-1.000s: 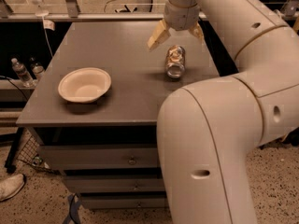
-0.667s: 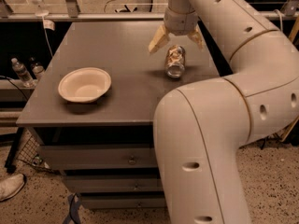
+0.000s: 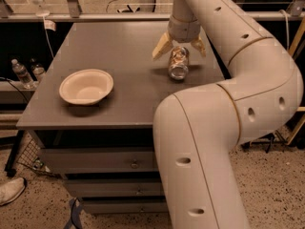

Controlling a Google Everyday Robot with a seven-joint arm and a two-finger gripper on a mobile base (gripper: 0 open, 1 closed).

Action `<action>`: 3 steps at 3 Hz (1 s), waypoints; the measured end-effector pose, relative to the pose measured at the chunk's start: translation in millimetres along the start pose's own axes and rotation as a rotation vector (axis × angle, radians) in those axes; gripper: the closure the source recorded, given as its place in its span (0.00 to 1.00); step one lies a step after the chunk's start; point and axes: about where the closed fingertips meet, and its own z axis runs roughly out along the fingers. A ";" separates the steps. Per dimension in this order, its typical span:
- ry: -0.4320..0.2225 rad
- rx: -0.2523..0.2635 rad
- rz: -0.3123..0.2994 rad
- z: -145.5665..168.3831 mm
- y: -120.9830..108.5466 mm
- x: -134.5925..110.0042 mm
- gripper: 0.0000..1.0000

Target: Place orange can upright

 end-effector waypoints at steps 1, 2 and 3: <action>0.009 0.001 0.009 7.4 -1.5 -2.7 0.13; 0.014 0.007 0.007 11.1 -2.1 -4.6 0.38; 0.007 0.006 -0.016 6.7 -1.9 -4.5 0.61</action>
Offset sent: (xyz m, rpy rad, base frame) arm -0.0266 -0.0203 0.0040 -0.0717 0.1992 -0.0062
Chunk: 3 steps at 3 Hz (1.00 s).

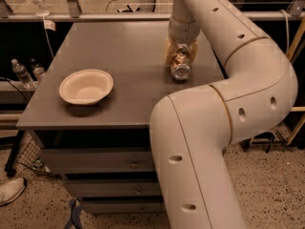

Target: Place orange can upright

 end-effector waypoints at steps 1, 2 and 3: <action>-0.070 -0.035 -0.066 -18.2 0.1 -4.0 0.84; -0.216 -0.116 -0.194 -49.9 -0.9 -2.5 1.00; -0.338 -0.188 -0.293 -66.4 5.0 4.5 1.00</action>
Offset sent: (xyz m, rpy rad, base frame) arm -0.0415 0.0029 0.0728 0.2163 -0.3497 0.3325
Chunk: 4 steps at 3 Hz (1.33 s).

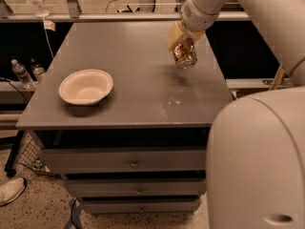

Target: Place orange can upright

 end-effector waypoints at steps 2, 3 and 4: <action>-0.217 -0.117 -0.196 -12.2 21.3 0.5 1.00; -0.218 -0.117 -0.196 -12.2 21.3 0.5 1.00; -0.265 -0.136 -0.251 -9.8 12.8 -1.7 1.00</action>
Offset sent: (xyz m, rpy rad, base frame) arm -0.0171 0.0052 0.0112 0.1056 -0.1152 0.1114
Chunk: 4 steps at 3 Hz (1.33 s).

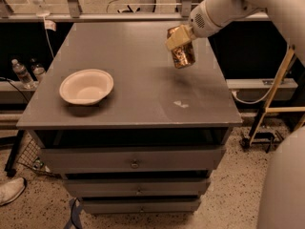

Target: Place orange can upright

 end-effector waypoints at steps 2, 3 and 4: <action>-0.193 -0.099 -0.132 5.2 -30.9 6.3 1.00; -0.307 -0.137 -0.178 1.0 -39.9 11.1 1.00; -0.384 -0.146 -0.243 -4.1 -40.4 14.9 1.00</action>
Offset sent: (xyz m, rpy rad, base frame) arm 0.0279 -0.0468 -0.0128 0.2295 -0.2693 0.2230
